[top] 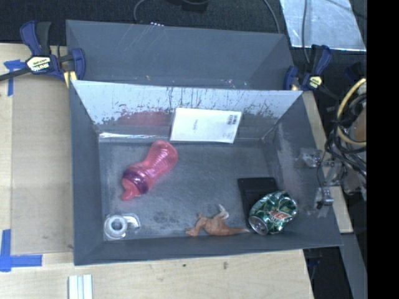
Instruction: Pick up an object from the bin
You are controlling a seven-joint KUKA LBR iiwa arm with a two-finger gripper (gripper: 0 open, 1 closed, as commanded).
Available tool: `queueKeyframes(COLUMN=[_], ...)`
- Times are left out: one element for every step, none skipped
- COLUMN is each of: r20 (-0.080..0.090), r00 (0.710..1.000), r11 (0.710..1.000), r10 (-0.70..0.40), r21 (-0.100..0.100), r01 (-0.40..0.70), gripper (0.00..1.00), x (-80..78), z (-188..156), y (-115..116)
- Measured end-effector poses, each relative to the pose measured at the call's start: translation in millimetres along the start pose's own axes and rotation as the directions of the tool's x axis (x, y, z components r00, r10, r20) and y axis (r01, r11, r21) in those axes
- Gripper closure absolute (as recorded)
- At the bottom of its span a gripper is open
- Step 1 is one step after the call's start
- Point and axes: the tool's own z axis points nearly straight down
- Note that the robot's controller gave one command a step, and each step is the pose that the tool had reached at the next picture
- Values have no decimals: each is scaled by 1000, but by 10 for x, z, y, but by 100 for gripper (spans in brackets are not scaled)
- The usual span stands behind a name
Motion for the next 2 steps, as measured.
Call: queueKeyframes(r20=[9,11], r00=[1000,1000], r11=[1000,1000], r10=[-4,26], r21=[2,3], r01=[4,-26], gripper=[0,0], x=[-19,-43], z=[-43,530], y=[8,41])
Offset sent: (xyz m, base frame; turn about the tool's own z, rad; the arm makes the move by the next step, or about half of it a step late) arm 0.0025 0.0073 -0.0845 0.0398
